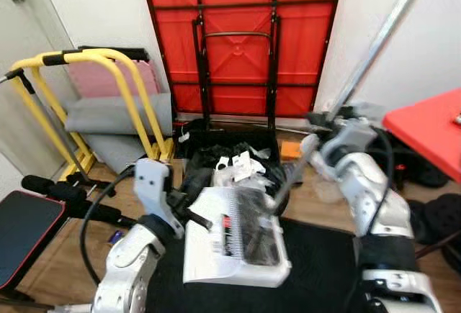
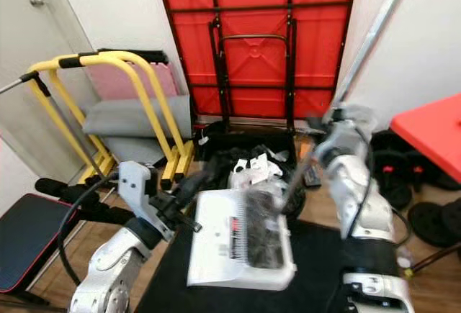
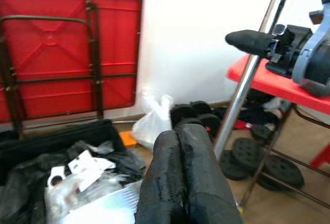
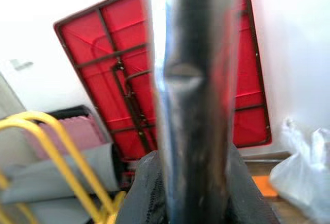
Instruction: Sweep floor
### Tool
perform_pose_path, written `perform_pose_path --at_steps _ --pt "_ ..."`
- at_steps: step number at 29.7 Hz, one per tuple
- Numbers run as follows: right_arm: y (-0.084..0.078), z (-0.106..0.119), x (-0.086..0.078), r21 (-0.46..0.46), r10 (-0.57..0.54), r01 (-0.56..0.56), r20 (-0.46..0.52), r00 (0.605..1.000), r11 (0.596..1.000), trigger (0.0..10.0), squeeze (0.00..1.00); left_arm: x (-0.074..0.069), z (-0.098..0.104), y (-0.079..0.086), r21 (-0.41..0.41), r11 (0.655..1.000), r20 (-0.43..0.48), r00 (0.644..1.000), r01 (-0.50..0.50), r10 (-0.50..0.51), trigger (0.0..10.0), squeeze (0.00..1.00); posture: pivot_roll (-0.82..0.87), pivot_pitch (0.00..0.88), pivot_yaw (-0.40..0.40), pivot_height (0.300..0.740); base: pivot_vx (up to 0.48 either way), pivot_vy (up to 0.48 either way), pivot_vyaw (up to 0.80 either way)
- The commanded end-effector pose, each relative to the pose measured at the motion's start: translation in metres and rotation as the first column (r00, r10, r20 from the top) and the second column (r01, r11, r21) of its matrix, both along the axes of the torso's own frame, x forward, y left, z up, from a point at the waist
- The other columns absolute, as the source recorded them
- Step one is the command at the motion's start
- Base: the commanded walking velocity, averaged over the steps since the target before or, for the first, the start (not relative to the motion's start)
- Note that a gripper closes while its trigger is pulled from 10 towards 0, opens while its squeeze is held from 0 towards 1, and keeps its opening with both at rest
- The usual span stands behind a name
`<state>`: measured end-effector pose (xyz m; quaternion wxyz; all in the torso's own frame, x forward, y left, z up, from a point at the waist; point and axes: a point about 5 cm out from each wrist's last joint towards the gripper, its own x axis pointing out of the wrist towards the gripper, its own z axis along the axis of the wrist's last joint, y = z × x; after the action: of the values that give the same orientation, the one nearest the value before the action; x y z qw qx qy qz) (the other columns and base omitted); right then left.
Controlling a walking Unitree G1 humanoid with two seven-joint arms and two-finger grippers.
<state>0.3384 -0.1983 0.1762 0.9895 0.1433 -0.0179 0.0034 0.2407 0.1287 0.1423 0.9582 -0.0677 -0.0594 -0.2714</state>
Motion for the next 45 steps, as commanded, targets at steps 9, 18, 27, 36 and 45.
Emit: perform_pose_path --at_steps 9,18,27,36,45 --pt "0.023 0.019 0.002 0.048 0.098 -0.103 0.107 0.989 0.994 10.0 0.00 0.002 -0.002 0.014 -0.007 0.986 -0.026 0.986 -0.166 0.166 10.0 0.00 -0.18 0.000 0.004 0.740 0.413 0.000 0.00" --pt "0.022 0.022 0.001 0.027 0.100 -0.104 0.121 0.988 0.994 10.0 0.00 0.001 0.000 0.012 -0.014 0.986 -0.025 0.986 -0.168 0.167 10.0 0.00 -0.18 0.000 0.001 0.740 0.413 0.000 0.00" --pt "0.017 0.024 0.001 -0.022 0.095 -0.093 0.123 0.988 0.995 10.0 0.00 -0.004 0.000 0.009 -0.019 0.985 -0.034 0.985 -0.171 0.170 10.0 0.00 -0.18 0.000 -0.005 0.740 0.412 0.000 0.00" --pt "0.010 0.037 0.007 -0.111 0.089 -0.072 0.153 0.984 0.991 10.0 0.00 -0.014 0.003 0.009 -0.042 0.979 -0.055 0.978 -0.201 0.199 10.0 0.00 -0.17 0.086 0.000 0.740 0.194 0.000 0.00" --pt "-0.013 0.060 0.029 -0.279 0.010 0.048 0.204 0.979 0.959 10.0 0.00 -0.040 0.014 0.006 -0.027 0.978 -0.065 0.977 -0.206 0.204 10.0 0.00 -0.13 0.199 -0.002 0.740 0.000 0.000 0.00"
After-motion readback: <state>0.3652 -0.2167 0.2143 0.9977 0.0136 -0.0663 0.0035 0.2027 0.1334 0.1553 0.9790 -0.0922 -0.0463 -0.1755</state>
